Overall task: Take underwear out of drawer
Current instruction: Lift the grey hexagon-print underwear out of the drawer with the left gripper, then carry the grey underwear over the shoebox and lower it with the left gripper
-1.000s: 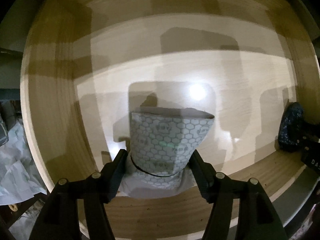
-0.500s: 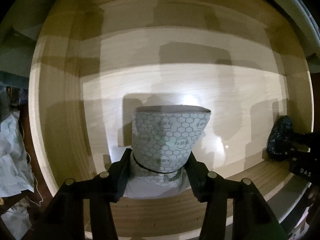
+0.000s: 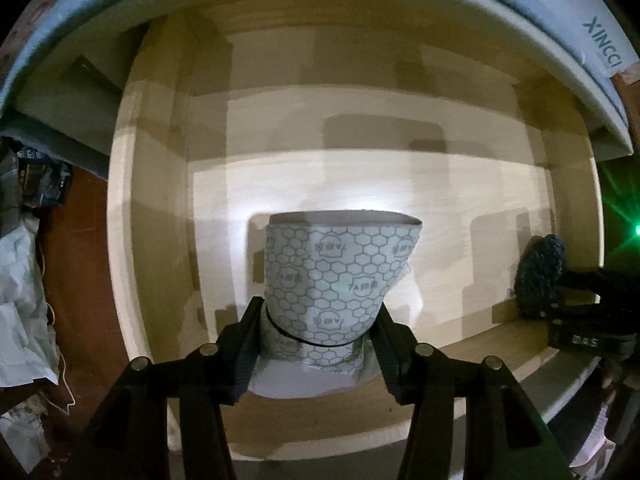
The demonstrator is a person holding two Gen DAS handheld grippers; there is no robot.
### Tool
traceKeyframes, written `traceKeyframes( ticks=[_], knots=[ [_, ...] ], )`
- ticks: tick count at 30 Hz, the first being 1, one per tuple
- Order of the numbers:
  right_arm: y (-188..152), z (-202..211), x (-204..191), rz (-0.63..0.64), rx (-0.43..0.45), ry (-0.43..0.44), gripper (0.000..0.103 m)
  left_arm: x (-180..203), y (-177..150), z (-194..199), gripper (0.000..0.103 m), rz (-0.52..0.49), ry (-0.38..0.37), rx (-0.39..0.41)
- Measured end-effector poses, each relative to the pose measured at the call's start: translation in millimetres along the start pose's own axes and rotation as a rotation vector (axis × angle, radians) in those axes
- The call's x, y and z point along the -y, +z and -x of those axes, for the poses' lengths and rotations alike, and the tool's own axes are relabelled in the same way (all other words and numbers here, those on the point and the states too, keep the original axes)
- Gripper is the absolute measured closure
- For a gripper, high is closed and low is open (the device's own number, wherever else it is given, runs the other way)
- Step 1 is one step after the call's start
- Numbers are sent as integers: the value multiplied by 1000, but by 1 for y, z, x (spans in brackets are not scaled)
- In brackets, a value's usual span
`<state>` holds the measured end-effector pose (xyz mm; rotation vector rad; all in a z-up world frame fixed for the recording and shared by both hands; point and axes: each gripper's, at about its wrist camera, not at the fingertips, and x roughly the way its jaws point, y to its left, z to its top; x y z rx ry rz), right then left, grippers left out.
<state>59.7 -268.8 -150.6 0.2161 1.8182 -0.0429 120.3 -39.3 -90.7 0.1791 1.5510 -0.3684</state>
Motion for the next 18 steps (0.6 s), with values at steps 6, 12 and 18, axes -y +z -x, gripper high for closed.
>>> traceKeyframes(
  ticks=[6, 12, 18],
  knots=[
    [-3, -4, 1, -13, -5, -71, 49, -1, -4, 17, 51, -3, 5, 22],
    [-7, -2, -9, 7, 14, -102, 58, -4, -5, 29, 51, -16, 26, 45],
    [-12, 3, -9, 15, 27, -104, 59, 6, -10, 36, 51, -35, 57, 97]
  ],
)
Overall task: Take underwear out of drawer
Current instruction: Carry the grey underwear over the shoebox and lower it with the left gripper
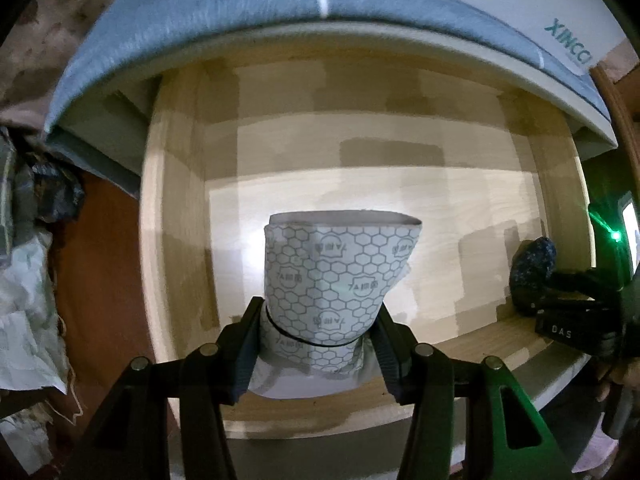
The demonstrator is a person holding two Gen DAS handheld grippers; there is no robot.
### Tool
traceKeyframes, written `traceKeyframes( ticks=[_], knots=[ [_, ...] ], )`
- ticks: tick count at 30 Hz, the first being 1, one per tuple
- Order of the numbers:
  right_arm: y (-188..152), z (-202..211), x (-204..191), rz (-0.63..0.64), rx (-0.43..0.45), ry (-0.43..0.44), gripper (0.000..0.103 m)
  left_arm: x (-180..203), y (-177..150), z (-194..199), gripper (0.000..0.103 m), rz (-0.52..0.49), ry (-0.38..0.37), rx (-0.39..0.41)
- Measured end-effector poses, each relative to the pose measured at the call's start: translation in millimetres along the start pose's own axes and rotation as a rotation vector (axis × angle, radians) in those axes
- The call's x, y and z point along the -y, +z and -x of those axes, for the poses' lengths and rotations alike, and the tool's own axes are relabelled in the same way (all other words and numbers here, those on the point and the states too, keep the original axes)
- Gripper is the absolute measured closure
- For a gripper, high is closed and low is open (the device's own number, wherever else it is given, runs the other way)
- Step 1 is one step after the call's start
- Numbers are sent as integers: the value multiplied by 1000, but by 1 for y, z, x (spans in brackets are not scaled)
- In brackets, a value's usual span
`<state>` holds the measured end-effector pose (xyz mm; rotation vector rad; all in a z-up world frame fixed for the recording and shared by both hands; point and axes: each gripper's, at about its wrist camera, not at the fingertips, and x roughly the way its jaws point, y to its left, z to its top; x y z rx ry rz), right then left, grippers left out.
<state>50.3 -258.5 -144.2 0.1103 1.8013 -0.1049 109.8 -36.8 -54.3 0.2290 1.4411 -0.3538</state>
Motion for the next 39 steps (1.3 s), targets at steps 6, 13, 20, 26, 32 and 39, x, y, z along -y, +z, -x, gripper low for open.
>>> traceKeyframes(
  ticks=[6, 13, 20, 26, 32, 39],
  knots=[
    [-3, 5, -1, -3, 9, -2, 60, 11, -6, 16, 51, -26, 49, 85],
    [-19, 5, 4, -26, 32, 0, 63, 19, -12, 38, 51, -47, 88, 182],
    [-32, 10, 12, -58, 74, 14, 67, 26, -18, 64, 51, -71, 142, 282],
    [-42, 13, 15, -65, 111, 3, 70, 36, -23, 86, 51, -92, 166, 361],
    [-52, 20, 15, -61, 138, -13, 72, 39, -19, 120, 51, -84, 123, 441],
    [-65, 23, 16, -62, 159, -22, 74, 34, 0, 187, 51, -58, 64, 587]
  ],
)
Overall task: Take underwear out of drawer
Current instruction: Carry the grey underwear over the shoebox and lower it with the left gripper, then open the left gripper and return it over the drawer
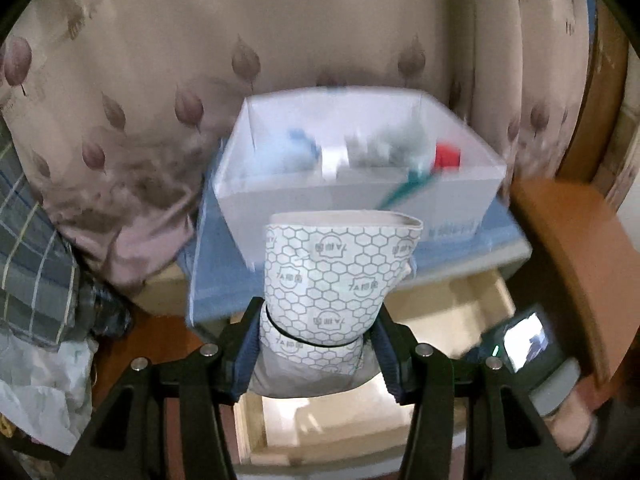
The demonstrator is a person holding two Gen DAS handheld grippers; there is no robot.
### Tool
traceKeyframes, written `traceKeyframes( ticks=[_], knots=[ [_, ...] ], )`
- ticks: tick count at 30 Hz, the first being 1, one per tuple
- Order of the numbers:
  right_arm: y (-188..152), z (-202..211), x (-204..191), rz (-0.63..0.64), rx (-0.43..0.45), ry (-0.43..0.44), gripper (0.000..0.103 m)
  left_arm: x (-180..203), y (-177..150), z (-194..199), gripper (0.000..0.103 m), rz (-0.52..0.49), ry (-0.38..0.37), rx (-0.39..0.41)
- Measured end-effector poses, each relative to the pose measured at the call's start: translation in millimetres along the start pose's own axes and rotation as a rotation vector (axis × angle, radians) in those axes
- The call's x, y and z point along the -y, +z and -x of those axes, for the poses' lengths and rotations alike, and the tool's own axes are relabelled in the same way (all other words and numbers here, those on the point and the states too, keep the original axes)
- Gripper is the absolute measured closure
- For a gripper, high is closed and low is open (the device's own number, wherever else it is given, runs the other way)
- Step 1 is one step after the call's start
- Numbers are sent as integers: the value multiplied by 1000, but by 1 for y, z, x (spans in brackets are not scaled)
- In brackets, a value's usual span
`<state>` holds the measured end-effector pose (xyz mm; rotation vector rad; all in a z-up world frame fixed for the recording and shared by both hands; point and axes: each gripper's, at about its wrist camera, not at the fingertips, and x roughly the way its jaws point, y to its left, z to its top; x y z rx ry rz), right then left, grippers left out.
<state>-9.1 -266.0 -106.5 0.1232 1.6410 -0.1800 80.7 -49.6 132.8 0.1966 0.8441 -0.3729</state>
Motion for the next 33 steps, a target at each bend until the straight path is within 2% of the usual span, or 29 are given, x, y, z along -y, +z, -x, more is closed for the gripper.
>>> traceKeyframes(
  ticks=[4, 8, 16, 19, 23, 33],
  knots=[
    [2, 6, 3, -6, 7, 9, 74, -6, 40, 15, 51, 17, -13, 76],
    [-2, 9, 6, -9, 13, 16, 74, -12, 70, 9, 51, 51, -54, 107],
    [5, 5, 1, -20, 19, 29, 74, -5, 115, -49, 51, 81, -67, 32],
    [6, 7, 0, -23, 19, 31, 74, 1, 122, -67, 51, 89, -80, 3],
    [8, 9, 2, -21, 21, 36, 74, 12, 125, -83, 51, 63, -56, -13],
    [6, 9, 4, -19, 39, 49, 74, 20, 117, -105, 47, 47, -29, -75]
  ],
)
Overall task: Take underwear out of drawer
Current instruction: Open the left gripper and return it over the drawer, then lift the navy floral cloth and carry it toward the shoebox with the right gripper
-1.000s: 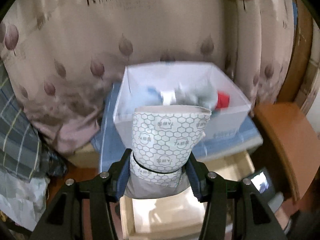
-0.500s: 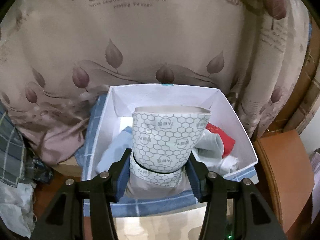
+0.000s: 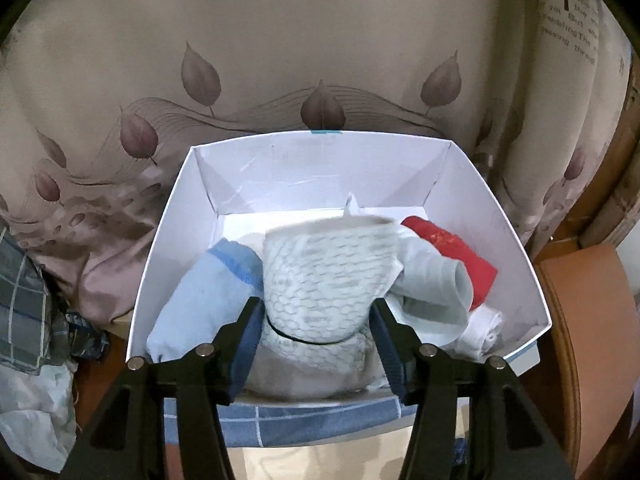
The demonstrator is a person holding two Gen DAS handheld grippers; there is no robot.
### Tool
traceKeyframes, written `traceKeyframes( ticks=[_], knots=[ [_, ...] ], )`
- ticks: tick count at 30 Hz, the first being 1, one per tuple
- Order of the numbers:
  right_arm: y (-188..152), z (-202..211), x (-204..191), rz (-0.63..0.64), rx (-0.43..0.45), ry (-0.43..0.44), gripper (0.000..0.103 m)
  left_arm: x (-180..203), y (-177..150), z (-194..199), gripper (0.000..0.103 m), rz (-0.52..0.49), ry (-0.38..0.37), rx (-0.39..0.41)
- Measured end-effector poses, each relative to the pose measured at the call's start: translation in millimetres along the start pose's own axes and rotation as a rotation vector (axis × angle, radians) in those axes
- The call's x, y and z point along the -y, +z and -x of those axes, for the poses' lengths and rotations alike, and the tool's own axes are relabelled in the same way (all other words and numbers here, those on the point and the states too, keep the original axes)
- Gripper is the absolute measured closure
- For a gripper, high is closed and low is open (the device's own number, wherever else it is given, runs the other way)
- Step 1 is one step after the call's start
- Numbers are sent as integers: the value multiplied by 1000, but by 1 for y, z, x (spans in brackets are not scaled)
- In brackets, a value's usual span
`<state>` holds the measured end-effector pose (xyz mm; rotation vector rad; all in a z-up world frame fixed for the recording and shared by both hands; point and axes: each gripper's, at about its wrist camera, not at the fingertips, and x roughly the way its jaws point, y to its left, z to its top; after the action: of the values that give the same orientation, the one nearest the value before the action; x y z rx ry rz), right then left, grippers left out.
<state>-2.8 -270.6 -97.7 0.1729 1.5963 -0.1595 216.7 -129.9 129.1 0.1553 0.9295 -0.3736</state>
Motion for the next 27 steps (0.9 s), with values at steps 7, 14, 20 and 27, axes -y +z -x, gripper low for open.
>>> traceKeyframes(
  ticks=[7, 14, 20, 27],
  knots=[
    [0, -2, -1, 0, 2, -4, 74, -4, 1, 24, 44, -10, 26, 44],
    [-2, 3, -6, -6, 5, -16, 74, -13, -23, 63, 44, -99, 82, 82],
    [-1, 4, -10, -6, -1, -17, 74, -37, -73, 85, 44, -102, 116, 46],
    [3, 0, -6, -5, -10, -18, 74, -61, -144, 74, 44, 35, 122, -18]
  ],
)
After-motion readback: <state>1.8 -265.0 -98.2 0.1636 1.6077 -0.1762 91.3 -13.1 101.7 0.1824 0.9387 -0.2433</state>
